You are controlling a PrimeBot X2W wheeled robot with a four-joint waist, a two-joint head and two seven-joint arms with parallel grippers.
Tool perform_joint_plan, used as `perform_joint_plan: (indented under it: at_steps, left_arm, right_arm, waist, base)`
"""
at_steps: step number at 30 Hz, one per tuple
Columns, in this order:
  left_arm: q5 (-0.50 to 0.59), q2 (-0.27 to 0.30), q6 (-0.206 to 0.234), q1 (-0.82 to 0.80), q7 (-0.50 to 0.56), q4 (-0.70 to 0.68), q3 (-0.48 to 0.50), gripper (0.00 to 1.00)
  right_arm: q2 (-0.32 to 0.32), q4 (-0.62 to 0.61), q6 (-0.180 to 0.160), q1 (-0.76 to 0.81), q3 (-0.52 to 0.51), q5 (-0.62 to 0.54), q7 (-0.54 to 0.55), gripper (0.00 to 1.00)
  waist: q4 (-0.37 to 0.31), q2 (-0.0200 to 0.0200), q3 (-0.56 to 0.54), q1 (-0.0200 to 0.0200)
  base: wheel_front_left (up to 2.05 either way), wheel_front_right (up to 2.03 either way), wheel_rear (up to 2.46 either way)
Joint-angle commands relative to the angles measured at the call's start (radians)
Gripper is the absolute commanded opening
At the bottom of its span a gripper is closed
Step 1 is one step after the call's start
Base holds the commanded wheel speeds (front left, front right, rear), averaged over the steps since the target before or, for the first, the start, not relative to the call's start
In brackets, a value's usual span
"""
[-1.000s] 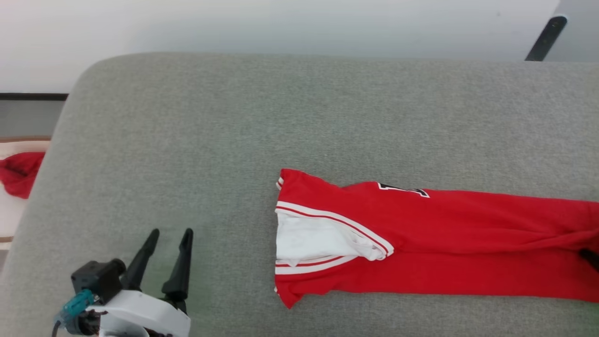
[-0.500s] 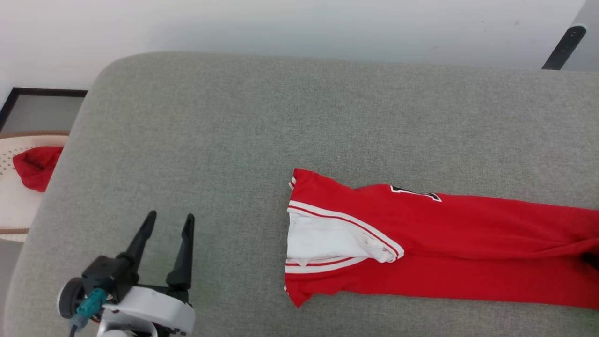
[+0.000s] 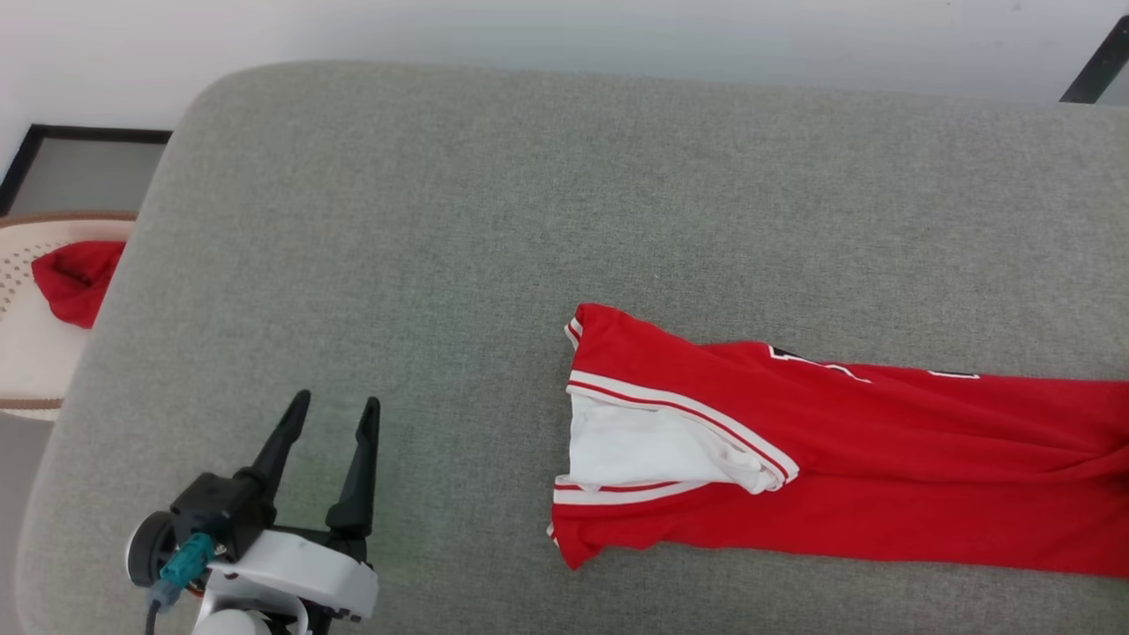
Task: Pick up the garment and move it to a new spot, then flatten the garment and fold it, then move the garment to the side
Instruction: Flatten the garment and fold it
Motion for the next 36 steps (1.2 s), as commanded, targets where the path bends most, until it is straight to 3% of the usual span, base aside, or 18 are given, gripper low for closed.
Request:
perform_joint_plan:
  at_steps: [1,14,27,31,36]
  left_arm:
    - [0.016,-0.008,-0.009,-0.007,0.0,0.005,0.011,1.0]
    - [0.033,-0.026,-0.047,0.011,0.0,-0.004,0.076,1.0]
    - [-0.021,0.015,-0.049,-0.003,0.0,-0.04,0.085,1.0]
    - [-0.023,0.015,-0.049,-0.006,0.0,-0.035,0.078,1.0]
    - [-0.029,-0.007,-0.049,0.011,0.0,-0.025,0.084,1.0]
  right_arm:
    - [0.027,0.028,-0.002,0.026,0.004,-0.006,0.004,0.0]
    - [-0.017,-0.004,-0.004,-0.008,-0.129,-0.028,-0.092,0.0]
    - [-0.154,-0.01,-0.002,-0.071,-0.281,-0.159,-0.226,0.0]
    - [-0.155,-0.013,-0.002,-0.065,-0.261,-0.191,-0.224,0.0]
    - [-0.115,-0.091,-0.002,-0.034,-0.144,-0.128,-0.186,0.0]
  waist:
    - [0.004,0.0,0.005,0.0]
    - [-0.059,0.0,0.014,0.0]
    - [-0.129,0.0,0.07,0.0]
    - [-0.128,0.0,0.061,0.0]
    - [-0.127,0.0,0.037,0.0]
  base:
    - [0.0,0.0,0.0]
    - [0.0,0.0,0.0]
    - [0.0,0.0,0.0]
    - [0.0,0.0,0.0]
    - [0.0,0.0,0.0]
